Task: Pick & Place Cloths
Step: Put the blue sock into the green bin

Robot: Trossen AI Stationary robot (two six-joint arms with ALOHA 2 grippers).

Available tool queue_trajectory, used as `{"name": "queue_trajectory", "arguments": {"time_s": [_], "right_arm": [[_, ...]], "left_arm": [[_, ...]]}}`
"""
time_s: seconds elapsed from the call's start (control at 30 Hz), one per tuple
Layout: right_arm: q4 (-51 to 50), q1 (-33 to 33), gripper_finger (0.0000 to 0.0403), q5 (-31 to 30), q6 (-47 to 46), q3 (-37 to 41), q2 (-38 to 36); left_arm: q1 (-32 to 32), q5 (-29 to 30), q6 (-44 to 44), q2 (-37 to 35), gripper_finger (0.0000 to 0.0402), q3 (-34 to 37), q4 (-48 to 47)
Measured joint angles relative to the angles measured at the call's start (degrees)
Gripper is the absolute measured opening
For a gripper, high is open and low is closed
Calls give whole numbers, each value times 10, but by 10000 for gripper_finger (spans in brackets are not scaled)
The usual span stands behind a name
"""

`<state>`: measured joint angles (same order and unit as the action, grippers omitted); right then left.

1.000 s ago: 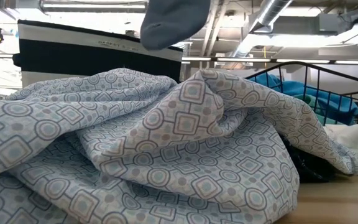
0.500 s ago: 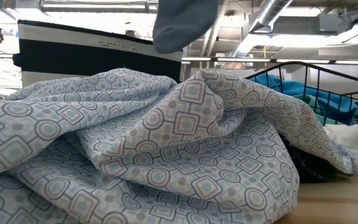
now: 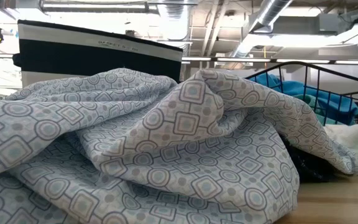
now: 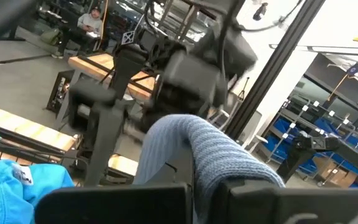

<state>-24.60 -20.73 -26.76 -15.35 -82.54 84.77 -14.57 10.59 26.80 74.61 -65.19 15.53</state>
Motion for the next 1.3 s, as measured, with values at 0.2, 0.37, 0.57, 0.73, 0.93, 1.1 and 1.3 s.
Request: {"name": "queue_trajectory", "arguments": {"time_s": [0.2, 0.37, 0.57, 0.73, 0.93, 1.1, 1.3], "right_arm": [[11, 8, 301, 27, 3, 0, 18], [13, 13, 301, 77, 4, 1, 10], [35, 13, 301, 85, 4, 0, -5], [42, 15, 301, 89, 3, 0, -2], [41, 17, 298, 89, 9, 1, 9], [41, 16, 238, 66, 37, 0, 9], [39, 28, 77, 73, 39, 0, 8]], "left_arm": [[1, 0, 0, 0, 0, 0, 1], [5, 0, -14, 0, 0, 0, 0], [5, 0, -17, 0, 0, 0, 1], [5, 5, -26, 0, 0, 0, 6], [5, 5, -26, 0, 0, 0, 13], [5, 5, -26, 0, 0, 0, 15], [5, 5, -26, 0, 0, 0, 22]]}}
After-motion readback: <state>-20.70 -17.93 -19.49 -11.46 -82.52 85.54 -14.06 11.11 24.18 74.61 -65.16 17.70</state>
